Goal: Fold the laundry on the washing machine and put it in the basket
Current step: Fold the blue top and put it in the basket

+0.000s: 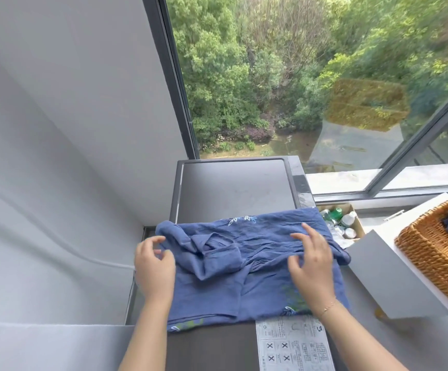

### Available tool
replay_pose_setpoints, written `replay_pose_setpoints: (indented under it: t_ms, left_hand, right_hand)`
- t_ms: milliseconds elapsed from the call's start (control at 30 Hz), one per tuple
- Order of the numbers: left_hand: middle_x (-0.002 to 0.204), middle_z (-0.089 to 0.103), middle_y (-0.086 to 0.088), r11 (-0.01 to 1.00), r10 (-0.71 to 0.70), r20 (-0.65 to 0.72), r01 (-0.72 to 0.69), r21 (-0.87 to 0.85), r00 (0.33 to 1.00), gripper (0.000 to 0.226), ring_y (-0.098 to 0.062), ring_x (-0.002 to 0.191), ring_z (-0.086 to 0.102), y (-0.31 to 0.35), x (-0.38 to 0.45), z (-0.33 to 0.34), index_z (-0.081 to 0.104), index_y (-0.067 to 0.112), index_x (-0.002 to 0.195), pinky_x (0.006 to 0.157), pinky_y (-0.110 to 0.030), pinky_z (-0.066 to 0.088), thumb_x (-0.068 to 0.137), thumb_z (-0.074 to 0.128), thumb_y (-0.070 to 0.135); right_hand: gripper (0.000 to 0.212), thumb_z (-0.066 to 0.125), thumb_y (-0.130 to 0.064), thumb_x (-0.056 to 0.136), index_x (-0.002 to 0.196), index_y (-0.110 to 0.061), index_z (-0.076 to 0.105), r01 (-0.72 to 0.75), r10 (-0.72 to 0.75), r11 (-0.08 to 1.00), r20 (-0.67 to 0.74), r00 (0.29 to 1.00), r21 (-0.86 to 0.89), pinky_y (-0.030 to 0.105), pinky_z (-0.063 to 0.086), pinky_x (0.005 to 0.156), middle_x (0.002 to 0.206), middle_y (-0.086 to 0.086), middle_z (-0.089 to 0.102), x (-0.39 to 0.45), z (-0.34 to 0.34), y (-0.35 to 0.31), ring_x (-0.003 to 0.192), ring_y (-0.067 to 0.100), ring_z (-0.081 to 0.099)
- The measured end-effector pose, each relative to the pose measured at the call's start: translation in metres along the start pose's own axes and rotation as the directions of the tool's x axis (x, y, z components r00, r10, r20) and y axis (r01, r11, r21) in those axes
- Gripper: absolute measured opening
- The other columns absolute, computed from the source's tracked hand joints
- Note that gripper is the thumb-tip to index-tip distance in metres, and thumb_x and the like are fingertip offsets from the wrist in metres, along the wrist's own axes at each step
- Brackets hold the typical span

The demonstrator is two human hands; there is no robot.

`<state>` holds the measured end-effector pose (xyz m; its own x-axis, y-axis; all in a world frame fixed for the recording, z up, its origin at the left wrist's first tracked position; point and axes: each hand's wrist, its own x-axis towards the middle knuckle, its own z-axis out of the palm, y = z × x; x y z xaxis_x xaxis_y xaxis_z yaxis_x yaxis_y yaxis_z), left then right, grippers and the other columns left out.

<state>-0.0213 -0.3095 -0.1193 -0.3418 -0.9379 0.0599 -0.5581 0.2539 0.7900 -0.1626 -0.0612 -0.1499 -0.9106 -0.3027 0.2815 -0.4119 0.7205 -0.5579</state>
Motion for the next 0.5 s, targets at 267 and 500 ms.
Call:
replay_pose_setpoints:
  t_ms: [267, 500]
  left_hand:
    - [0.113, 0.064, 0.001, 0.683, -0.553, 0.593, 0.726, -0.081, 0.585, 0.041, -0.022, 0.112, 0.057, -0.054, 0.072, 0.001, 0.062, 0.013, 0.115, 0.092, -0.036, 0.041, 0.09, 0.058, 0.046]
    - [0.092, 0.068, -0.013, 0.629, -0.384, 0.606, 0.678, -0.38, 0.697, 0.006, -0.022, 0.079, 0.067, -0.044, 0.08, 0.02, 0.061, 0.006, 0.096, 0.063, -0.027, 0.053, 0.091, 0.062, 0.008]
  right_hand:
    - [0.047, 0.037, -0.029, 0.093, 0.136, -0.018, 0.05, 0.333, -0.313, 0.943, 0.403, 0.86, 0.021, 0.036, 0.019, 0.113, 0.15, -0.001, 0.038, -0.035, 0.084, -0.07, 0.138, 0.017, 0.035]
    - [0.049, 0.037, -0.031, 0.092, 0.137, -0.015, 0.049, 0.339, -0.266, 0.937, 0.452, 0.851, -0.088, 0.036, 0.019, 0.113, 0.15, 0.001, 0.039, -0.039, 0.09, -0.07, 0.139, 0.015, 0.032]
